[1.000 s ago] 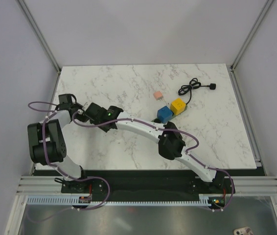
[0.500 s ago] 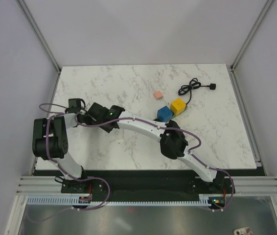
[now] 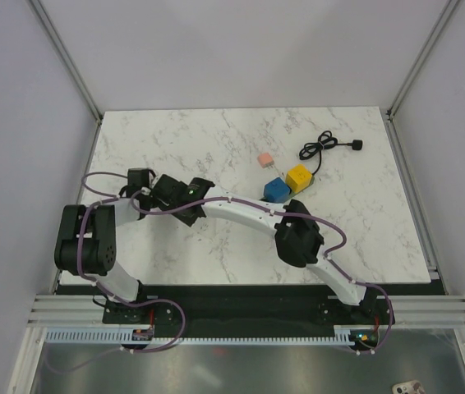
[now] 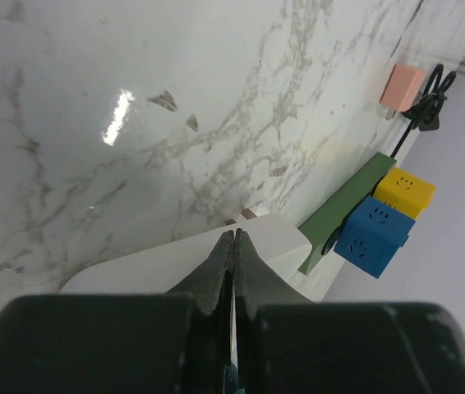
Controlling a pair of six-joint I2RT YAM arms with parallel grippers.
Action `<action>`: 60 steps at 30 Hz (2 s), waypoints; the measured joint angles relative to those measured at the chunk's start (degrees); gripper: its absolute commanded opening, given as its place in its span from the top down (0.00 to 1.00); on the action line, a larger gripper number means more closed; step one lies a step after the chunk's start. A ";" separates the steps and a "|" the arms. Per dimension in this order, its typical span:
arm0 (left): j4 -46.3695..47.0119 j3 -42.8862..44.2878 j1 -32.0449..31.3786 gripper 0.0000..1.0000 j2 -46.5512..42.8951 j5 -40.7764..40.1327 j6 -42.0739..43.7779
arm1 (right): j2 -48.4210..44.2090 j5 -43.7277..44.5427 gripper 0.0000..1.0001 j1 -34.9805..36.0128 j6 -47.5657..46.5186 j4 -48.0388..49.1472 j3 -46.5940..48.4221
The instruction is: Insert the plug
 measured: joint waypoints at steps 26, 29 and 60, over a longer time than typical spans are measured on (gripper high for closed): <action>-22.86 8.68 3.50 0.98 0.83 -9.35 3.30 | -1.27 0.22 0.64 -0.68 2.32 -3.50 -0.59; -21.73 5.92 3.48 0.98 1.99 -6.62 3.06 | -1.27 0.26 0.59 -0.66 2.12 -3.74 -0.59; -19.30 5.14 3.34 0.98 2.03 -5.31 3.63 | -2.36 -1.33 0.47 -0.79 1.57 -0.15 -7.56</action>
